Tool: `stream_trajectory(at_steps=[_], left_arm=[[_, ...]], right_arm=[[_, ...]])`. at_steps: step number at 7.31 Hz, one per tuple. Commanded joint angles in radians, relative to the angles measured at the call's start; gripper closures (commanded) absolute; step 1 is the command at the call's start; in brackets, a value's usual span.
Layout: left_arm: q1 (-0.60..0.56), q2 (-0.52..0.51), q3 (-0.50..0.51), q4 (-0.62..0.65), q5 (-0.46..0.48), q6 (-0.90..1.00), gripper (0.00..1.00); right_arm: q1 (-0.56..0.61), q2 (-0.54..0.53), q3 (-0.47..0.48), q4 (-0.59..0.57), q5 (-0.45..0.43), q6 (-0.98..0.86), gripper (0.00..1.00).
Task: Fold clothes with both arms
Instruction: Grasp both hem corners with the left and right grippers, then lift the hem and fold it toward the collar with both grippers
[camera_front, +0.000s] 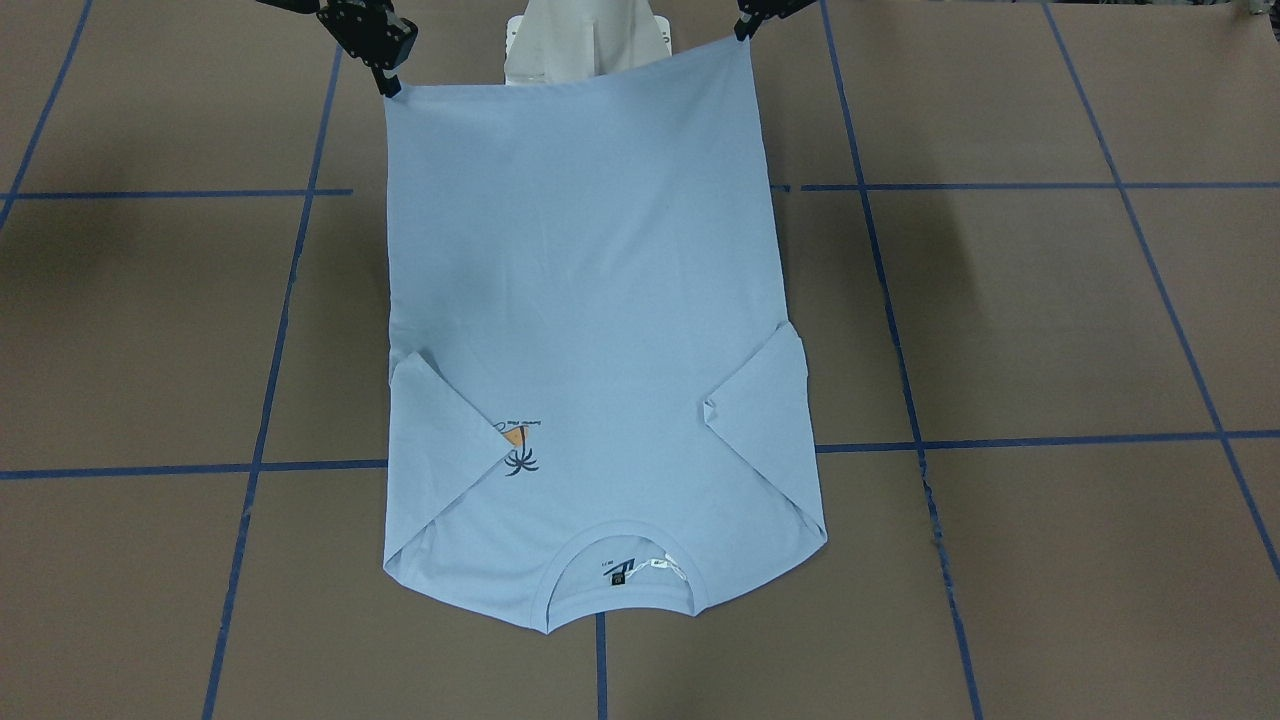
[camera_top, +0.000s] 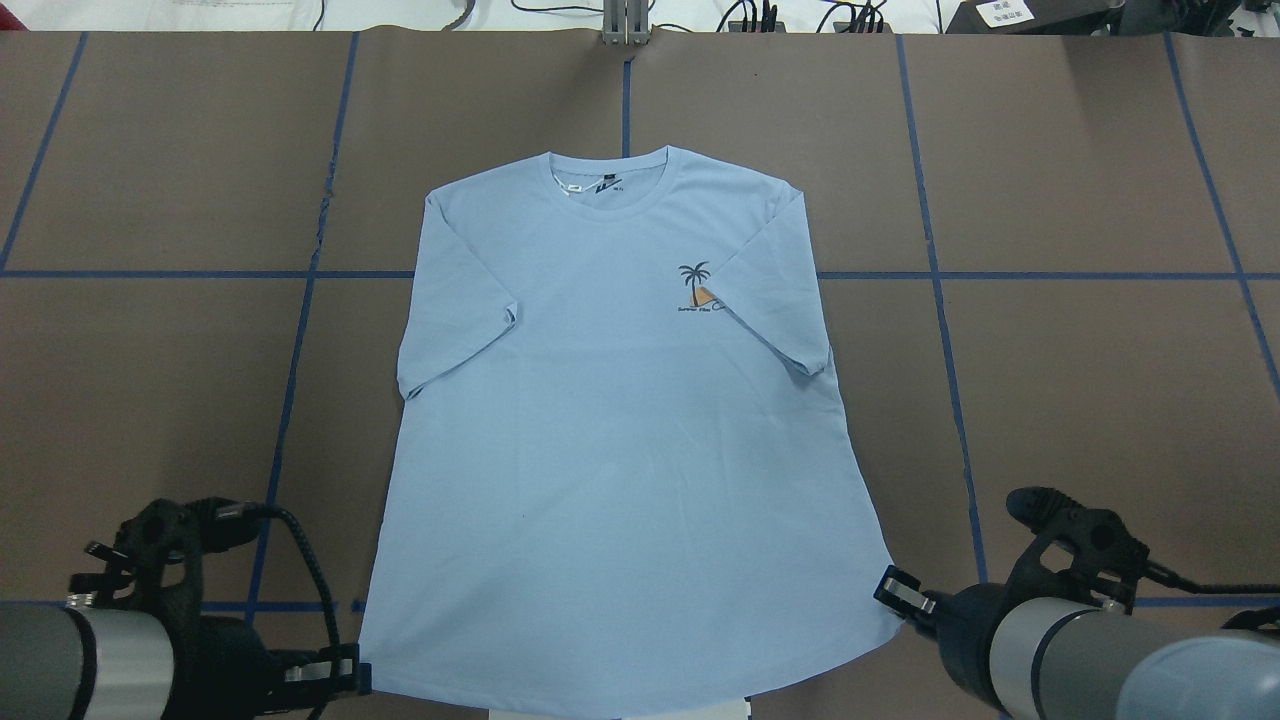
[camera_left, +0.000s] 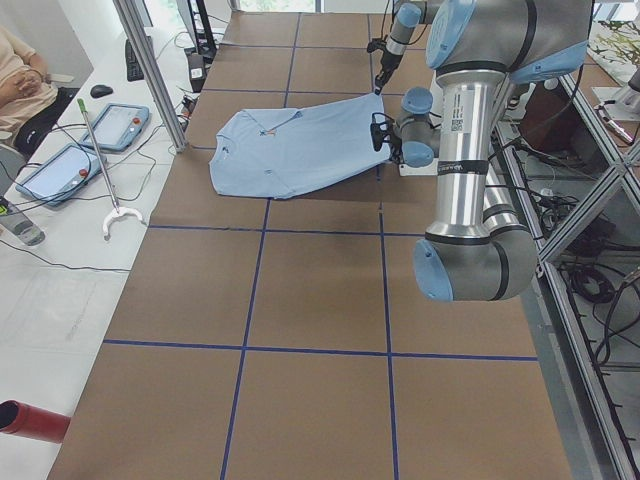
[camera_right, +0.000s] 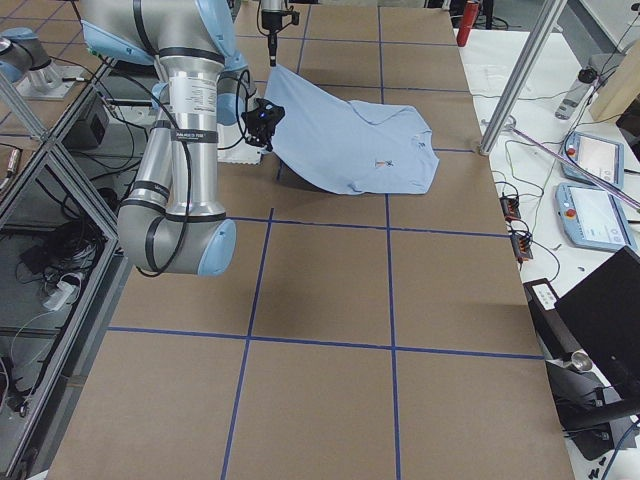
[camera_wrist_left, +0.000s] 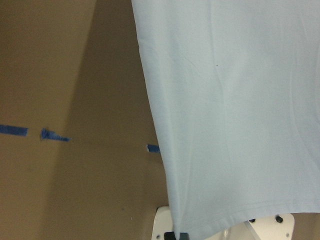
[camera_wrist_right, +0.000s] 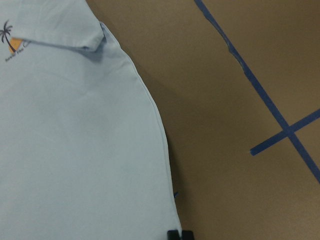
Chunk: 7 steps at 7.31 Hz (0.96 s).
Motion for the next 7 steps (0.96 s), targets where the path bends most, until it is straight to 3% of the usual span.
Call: stream_trajectory(at_steps=[1, 3, 5, 7], left_arm=[[-0.122, -0.069, -0.032, 0.100, -0.071, 0.129, 1.00], [-0.368, -0.193, 0.049, 0.205, -0.187, 0.352, 1.00], [-0.538, -0.290, 0.212, 0.235, -0.219, 0.522, 1.00], [-0.624, -0.347, 0.363, 0.227, -0.219, 0.638, 1.00]], right_arm=[[0.174, 0.042, 0.023, -0.042, 0.140, -0.198, 1.00], [0.391, 0.166, -0.070, -0.072, 0.266, -0.364, 1.00], [0.524, 0.362, -0.243, -0.141, 0.289, -0.457, 1.00], [0.576, 0.453, -0.394, -0.134, 0.295, -0.513, 1.00]])
